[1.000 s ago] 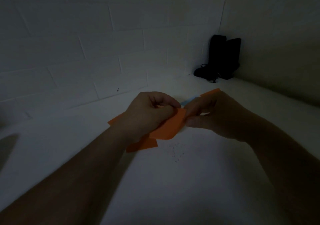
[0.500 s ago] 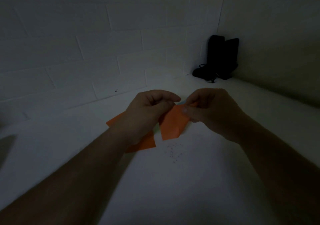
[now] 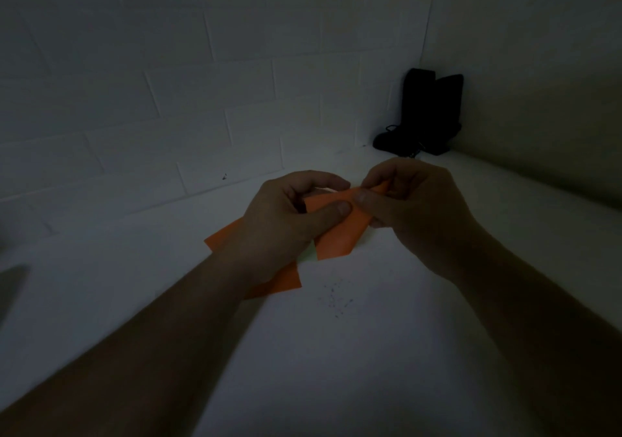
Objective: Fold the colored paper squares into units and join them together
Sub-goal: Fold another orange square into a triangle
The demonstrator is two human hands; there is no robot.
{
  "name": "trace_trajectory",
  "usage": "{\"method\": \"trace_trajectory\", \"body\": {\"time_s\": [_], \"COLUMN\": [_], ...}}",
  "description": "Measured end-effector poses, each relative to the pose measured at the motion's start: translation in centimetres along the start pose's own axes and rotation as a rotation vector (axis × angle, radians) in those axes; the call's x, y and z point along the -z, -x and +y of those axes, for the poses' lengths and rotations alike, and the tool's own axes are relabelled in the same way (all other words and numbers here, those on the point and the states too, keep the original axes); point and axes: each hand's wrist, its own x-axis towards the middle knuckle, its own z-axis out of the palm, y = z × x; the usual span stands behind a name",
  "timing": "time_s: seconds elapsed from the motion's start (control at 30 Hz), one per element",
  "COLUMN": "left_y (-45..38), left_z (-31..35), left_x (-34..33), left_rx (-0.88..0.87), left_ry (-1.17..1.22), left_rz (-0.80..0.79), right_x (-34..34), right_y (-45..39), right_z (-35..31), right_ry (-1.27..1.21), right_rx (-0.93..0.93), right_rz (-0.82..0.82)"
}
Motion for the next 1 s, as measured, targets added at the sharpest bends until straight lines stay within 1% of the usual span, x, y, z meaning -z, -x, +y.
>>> {"method": "trace_trajectory", "body": {"time_s": [0.2, 0.33, 0.47, 0.6, 0.77, 1.0], "left_y": [-0.1, -0.2, -0.4, -0.3, -0.2, -0.3], "left_z": [-0.5, -0.4, -0.3, 0.0, 0.3, 0.4], "left_x": [-0.1, -0.1, 0.3, 0.6, 0.8, 1.0], "left_rx": [-0.011, 0.022, 0.046, 0.040, -0.005, 0.011], "left_ry": [0.025, 0.020, -0.017, -0.034, -0.121, -0.106], "left_rz": [0.000, 0.044, 0.088, 0.083, 0.062, 0.089], "right_x": [-0.1, -0.2, 0.5, 1.1, 1.7, 2.2], "right_y": [-0.1, -0.1, -0.4, -0.5, -0.6, -0.7], "right_z": [0.2, 0.3, 0.2, -0.1, -0.1, 0.0], "right_ry": [-0.043, -0.045, -0.079, -0.050, 0.004, -0.083], "right_rx": [0.001, 0.011, -0.056, -0.049, -0.011, -0.038], "right_rz": [0.025, 0.021, -0.019, -0.041, -0.051, -0.057]}}
